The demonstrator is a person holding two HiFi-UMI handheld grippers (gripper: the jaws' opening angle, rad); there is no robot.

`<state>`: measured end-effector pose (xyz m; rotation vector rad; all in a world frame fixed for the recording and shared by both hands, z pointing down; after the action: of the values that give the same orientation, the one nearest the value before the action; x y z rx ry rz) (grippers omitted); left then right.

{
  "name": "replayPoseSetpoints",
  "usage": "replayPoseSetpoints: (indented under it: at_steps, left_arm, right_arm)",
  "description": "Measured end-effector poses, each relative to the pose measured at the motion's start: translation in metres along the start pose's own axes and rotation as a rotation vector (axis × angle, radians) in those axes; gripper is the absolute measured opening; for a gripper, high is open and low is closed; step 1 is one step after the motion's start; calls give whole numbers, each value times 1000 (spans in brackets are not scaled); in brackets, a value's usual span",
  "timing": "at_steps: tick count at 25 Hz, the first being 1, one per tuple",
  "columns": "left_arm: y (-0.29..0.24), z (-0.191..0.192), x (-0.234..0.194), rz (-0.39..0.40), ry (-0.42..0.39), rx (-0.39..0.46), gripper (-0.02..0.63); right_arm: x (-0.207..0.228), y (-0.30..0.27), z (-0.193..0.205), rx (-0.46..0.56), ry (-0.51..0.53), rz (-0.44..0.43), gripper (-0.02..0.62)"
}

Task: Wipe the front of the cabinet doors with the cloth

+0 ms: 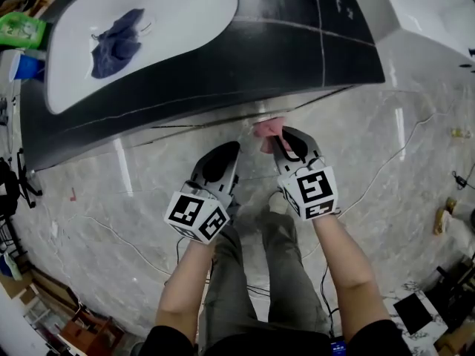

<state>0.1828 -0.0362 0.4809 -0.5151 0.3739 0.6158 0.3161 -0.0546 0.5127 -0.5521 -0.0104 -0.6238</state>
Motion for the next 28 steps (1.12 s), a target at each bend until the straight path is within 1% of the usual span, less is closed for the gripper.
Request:
replayPoseSetpoints:
  at_steps: [8,16,23,28]
  left_arm:
    - [56,-1,-50,-78,28,26,9]
    - [100,7,-94,-139,59,42,9]
    - [116,16,-130,-171,78,45,9]
    - [113,14,-146,-173,73,55,9]
  right_arm:
    - [-64,-36,3,-40,27,-65,54]
    - [-110,-72,5,-68,66,-111,55]
    - [-143,-107,9,-88,120,-145,55]
    - [-156,-132,11,-104,147,-156,55]
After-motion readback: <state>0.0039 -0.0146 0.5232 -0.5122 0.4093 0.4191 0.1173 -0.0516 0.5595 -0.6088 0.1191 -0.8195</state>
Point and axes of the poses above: the fingertips, and each gripper's own axes: y backward along the fingers, x to its right, z out of its underside, the point moved 5 cm from there along y, backward along the fingers, and after that the axes turned 1 degree about -x, right-handed, at the moved point
